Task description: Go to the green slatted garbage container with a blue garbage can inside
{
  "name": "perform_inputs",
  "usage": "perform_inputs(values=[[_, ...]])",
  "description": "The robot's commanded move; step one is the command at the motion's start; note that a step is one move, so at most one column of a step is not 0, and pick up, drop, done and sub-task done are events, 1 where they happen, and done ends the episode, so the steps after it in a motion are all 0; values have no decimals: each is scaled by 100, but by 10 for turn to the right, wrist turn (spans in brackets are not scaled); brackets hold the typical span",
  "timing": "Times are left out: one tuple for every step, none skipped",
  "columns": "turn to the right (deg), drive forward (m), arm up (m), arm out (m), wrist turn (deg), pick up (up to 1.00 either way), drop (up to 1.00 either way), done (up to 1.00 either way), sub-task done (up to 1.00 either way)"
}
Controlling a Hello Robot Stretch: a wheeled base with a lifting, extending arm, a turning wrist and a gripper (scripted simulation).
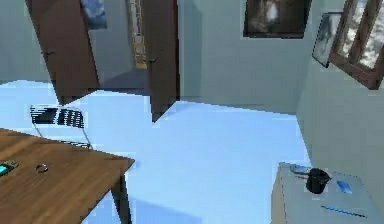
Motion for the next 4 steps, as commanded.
perform_inputs(values=[[30,0,0,0,0,0,0,0,0],[0,100,0,0,0,0,0,0,0],[60,0,0,0,0,0,0,0,0],[0,15,0,0,0,0,0,0,0]])
